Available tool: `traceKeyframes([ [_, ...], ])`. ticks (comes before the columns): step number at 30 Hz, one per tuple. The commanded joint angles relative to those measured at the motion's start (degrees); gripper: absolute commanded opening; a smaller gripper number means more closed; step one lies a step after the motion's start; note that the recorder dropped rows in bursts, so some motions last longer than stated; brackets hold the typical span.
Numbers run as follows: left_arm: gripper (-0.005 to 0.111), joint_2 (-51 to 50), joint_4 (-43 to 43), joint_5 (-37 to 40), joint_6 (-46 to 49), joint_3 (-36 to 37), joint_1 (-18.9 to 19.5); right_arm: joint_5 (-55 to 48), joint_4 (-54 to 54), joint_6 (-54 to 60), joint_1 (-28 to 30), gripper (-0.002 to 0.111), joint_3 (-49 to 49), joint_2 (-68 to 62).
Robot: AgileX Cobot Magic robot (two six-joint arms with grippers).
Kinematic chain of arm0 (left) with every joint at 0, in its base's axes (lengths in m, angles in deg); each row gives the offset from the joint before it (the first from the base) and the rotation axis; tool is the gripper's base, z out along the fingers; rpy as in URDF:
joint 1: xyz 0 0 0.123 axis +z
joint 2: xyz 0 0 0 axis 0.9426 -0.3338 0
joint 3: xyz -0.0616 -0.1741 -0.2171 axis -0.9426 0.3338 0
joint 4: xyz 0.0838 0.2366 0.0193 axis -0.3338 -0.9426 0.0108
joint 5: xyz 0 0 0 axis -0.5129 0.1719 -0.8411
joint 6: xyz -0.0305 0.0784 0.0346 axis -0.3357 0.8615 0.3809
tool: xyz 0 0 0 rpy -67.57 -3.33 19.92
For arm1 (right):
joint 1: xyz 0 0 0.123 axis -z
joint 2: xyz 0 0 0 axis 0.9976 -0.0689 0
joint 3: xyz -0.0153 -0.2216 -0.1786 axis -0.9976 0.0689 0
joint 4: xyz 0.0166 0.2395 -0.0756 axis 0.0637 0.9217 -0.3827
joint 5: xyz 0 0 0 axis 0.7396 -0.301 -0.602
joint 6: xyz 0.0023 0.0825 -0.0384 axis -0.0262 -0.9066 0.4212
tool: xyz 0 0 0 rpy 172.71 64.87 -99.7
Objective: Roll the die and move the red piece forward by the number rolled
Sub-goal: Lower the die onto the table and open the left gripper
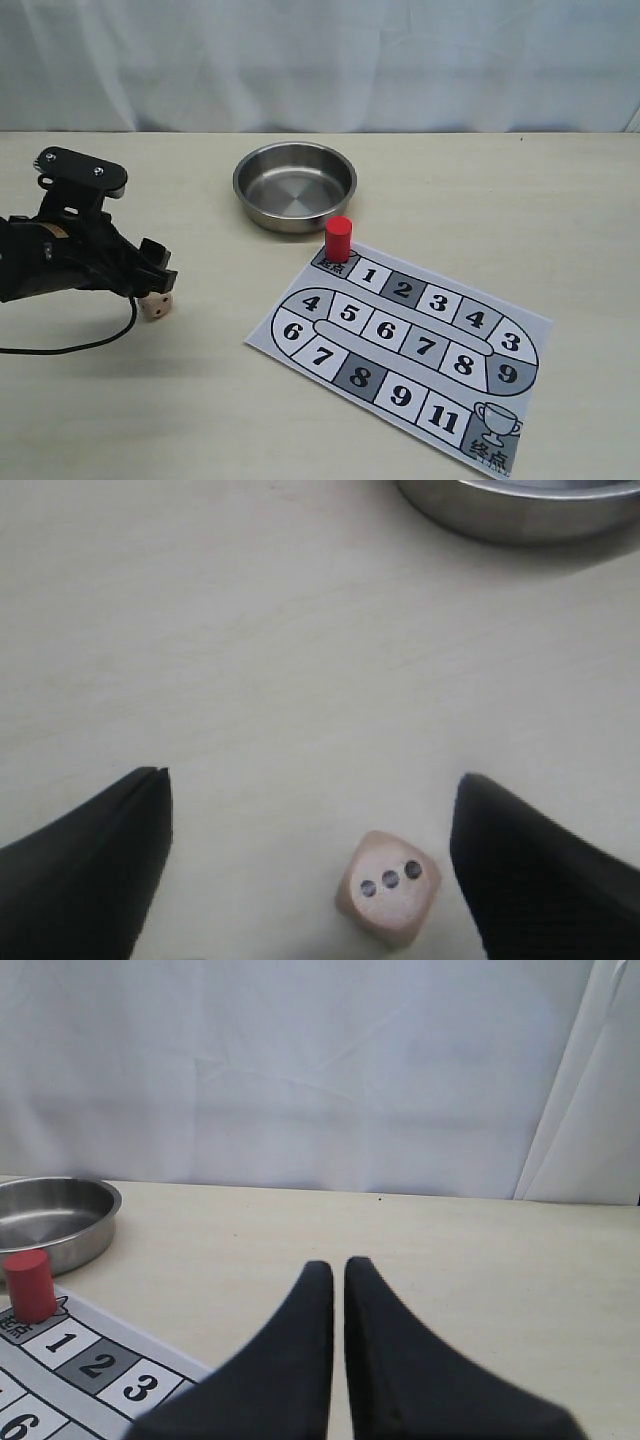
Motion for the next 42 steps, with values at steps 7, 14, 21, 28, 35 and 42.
traceKeyframes([
  [7, 0.072, -0.2, 0.3, 1.7, -0.5, -0.4, -0.3, 0.3, -0.1, 0.0, 0.1, 0.004, 0.1, 0.2],
  [14, 0.072, -0.2, 0.9, 11.2, -1.9, -2.1, -0.1, 0.3, -0.1, 0.0, 0.1, 0.004, 0.1, 0.2],
  [21, 0.043, -0.2, 0.3, 37.7, -11.9, -13.8, 0.3, 0.3, -0.1, 0.0, 0.1, 0.004, 0.1, 0.2],
  [28, 0.005, -0.2, -15.7, 55.1, -22.6, -19.8, 0.5, 0.3, -0.1, 0.0, 0.1, 0.004, 0.1, 0.2],
  [35, 0.0, -0.2, -16.6, 59.4, -22.6, -19.8, 3.4, 0.3, -0.1, 0.0, 0.1, 0.004, 0.1, 0.2],
  [42, 0.0, -0.5, -18.9, 58.3, -22.0, -19.7, 3.5, 0.3, -0.1, 0.0, 0.1, 0.004, 0.1, 0.2],
])
